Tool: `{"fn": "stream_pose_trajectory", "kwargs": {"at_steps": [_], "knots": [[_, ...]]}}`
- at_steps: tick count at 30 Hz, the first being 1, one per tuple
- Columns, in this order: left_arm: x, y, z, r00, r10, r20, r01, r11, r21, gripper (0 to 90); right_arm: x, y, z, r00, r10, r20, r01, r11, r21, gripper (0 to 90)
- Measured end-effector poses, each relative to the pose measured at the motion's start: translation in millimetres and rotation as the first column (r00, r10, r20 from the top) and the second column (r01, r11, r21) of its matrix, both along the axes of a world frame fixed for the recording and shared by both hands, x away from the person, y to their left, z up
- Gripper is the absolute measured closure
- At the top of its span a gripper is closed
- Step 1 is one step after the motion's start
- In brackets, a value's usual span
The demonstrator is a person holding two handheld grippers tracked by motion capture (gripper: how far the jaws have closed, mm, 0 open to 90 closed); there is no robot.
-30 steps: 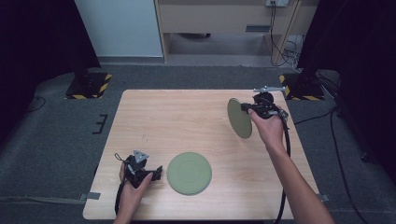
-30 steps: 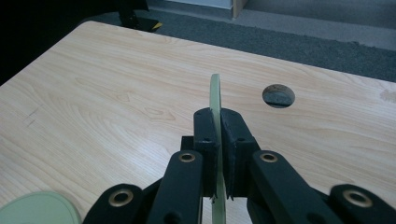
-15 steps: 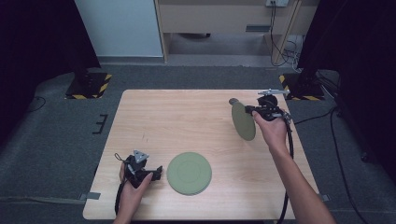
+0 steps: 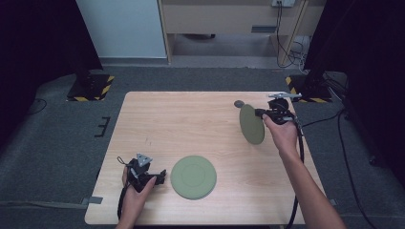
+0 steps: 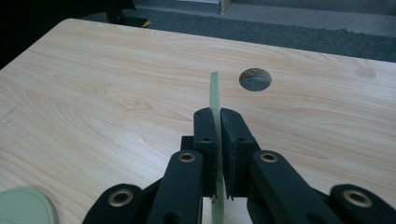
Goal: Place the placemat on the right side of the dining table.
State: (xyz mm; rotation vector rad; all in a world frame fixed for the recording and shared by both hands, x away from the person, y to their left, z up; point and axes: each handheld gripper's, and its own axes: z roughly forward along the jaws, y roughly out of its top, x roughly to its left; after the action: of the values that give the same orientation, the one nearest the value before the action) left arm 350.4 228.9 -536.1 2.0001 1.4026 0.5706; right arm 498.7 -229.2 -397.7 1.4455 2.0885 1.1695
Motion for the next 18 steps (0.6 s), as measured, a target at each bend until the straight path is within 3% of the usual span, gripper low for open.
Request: {"fn": "stream_pose_trajectory", "kwargs": {"at_steps": [18], "knots": [[0.0,0.0,0.0,1.0000,0.000,0.000,0.000,1.0000,0.000,1.4,-0.3,-20.4,-1.9,0.9993,-0.039,0.001,0.039,0.999,-0.017,86.1]]}}
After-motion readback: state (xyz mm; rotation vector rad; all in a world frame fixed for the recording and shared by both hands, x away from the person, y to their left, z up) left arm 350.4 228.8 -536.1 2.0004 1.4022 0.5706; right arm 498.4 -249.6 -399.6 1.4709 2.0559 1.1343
